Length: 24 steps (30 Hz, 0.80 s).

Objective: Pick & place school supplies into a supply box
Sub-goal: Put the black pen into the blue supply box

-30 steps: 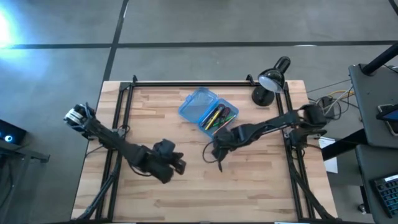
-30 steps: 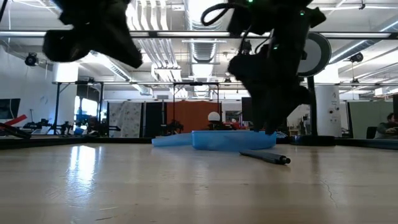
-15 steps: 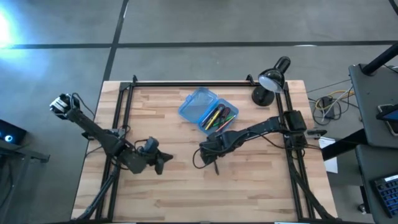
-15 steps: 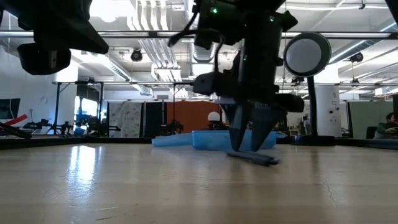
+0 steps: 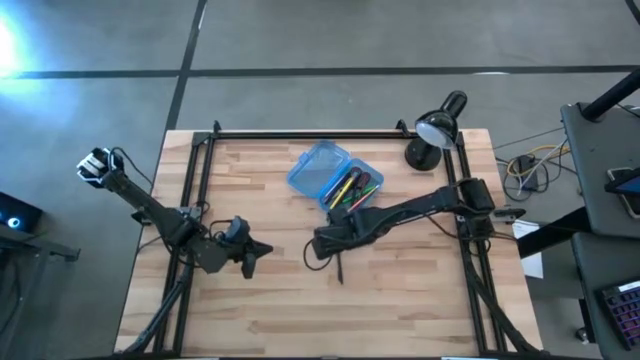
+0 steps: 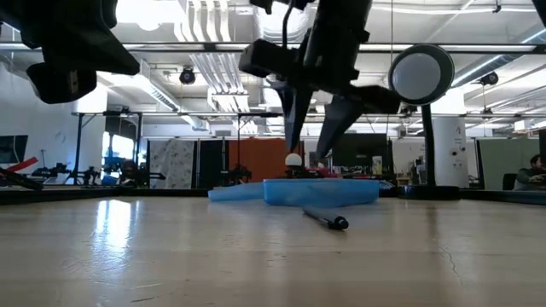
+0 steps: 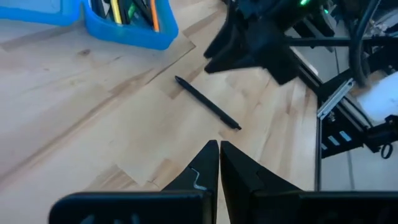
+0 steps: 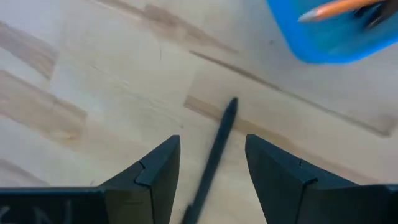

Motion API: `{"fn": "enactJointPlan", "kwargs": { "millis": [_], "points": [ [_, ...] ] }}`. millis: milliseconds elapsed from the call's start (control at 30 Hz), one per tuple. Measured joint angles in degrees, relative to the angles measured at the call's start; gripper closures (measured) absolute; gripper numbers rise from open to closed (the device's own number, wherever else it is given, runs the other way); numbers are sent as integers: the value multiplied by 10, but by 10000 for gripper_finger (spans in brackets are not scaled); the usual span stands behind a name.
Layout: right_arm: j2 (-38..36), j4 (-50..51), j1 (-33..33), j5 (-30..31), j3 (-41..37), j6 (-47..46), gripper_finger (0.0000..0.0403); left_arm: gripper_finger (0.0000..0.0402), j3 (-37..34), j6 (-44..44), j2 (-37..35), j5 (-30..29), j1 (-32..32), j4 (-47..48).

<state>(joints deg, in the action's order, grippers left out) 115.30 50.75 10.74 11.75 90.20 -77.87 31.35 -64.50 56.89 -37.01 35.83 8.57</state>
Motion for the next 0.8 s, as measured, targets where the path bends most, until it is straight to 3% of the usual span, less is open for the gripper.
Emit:
{"fn": "enactJointPlan", "kwargs": {
  "millis": [300,533,800],
  "points": [
    [100,2,19,-28,43,-31,229,402,0,21,-6,25,0,31],
    [150,83,19,-25,90,10,233,402,-3,18,-15,34,0,44],
    [164,51,11,-79,73,46,294,402,-16,3,-26,30,0,45]
  ]
}}
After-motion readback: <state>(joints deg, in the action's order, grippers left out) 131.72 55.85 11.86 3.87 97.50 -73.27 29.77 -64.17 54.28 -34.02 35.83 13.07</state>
